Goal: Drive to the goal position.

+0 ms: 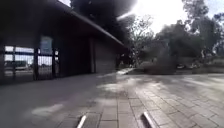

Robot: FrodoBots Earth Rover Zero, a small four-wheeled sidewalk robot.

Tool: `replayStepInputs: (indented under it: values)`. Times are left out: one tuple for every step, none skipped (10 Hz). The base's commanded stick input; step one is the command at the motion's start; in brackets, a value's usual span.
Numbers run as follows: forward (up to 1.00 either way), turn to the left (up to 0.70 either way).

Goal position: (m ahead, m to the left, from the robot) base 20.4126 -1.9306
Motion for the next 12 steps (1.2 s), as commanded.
replayStepInputs:
  values:
    - [0.50, 0.00]
    - [0.50, 0.00]
    - [0.50, 0.00]
    - [0.50, 0.00]
    - [0.50, 0.00]
    - [0.50, 0.00]
    - [0.29, 0.00]
    - [0.10, 0.00]
    - [0.00, 0.00]
    - [0.00, 0.00]
    - [0.00, 0.00]
    - [0.00, 0.00]
